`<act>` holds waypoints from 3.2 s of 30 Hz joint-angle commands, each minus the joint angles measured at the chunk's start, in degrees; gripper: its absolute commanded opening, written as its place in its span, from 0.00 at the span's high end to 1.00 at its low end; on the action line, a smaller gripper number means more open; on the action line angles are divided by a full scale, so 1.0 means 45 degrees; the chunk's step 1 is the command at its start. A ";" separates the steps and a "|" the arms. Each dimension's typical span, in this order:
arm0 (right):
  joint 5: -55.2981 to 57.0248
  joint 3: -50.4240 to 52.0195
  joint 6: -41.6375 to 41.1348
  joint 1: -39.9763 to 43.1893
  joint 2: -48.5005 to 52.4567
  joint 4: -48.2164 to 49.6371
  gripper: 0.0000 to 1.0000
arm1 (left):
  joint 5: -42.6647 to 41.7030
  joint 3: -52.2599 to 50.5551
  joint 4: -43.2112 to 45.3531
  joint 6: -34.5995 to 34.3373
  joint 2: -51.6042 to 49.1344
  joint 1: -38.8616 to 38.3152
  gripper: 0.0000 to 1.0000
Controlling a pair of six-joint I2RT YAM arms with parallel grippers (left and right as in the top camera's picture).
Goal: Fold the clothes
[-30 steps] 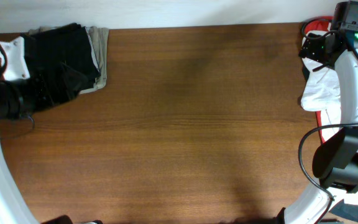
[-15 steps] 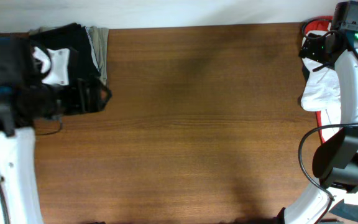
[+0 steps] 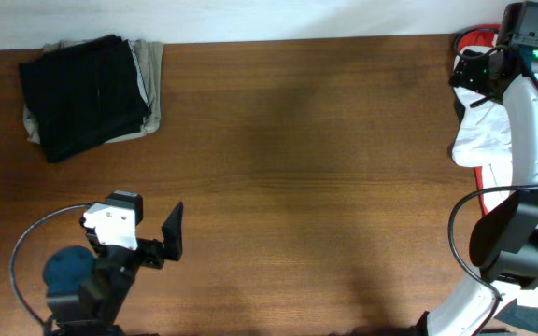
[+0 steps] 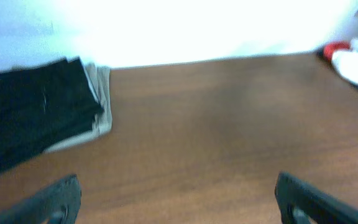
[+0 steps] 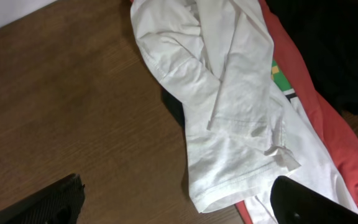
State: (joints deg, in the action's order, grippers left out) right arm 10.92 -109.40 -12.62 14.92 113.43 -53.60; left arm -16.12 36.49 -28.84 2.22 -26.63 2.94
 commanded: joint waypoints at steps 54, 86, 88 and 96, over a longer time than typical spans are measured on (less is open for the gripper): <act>0.0160 -0.0146 0.0029 -0.4095 -0.5469 -0.0010 0.01 | 0.2875 -0.8000 0.5445 -0.0865 0.5853 0.0194 0.01; -0.2259 2.4242 -0.0321 -0.4167 -2.4999 1.1191 0.01 | 0.2875 -0.8000 0.5445 -0.0865 0.5853 0.0194 0.01; -0.2574 2.4242 -0.0321 -0.3755 -2.5165 1.0972 0.01 | 0.2875 -0.8000 0.5445 -0.0865 0.5853 0.0194 0.01; -0.2652 2.4242 -0.0306 -0.3560 -2.5165 1.0914 0.01 | 0.2875 -0.8000 0.5445 -0.0865 0.5853 0.0194 0.01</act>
State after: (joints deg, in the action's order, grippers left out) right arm -0.25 -0.73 -13.54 -1.45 0.84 -4.29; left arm -3.55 0.84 -4.25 -2.59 -0.58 3.55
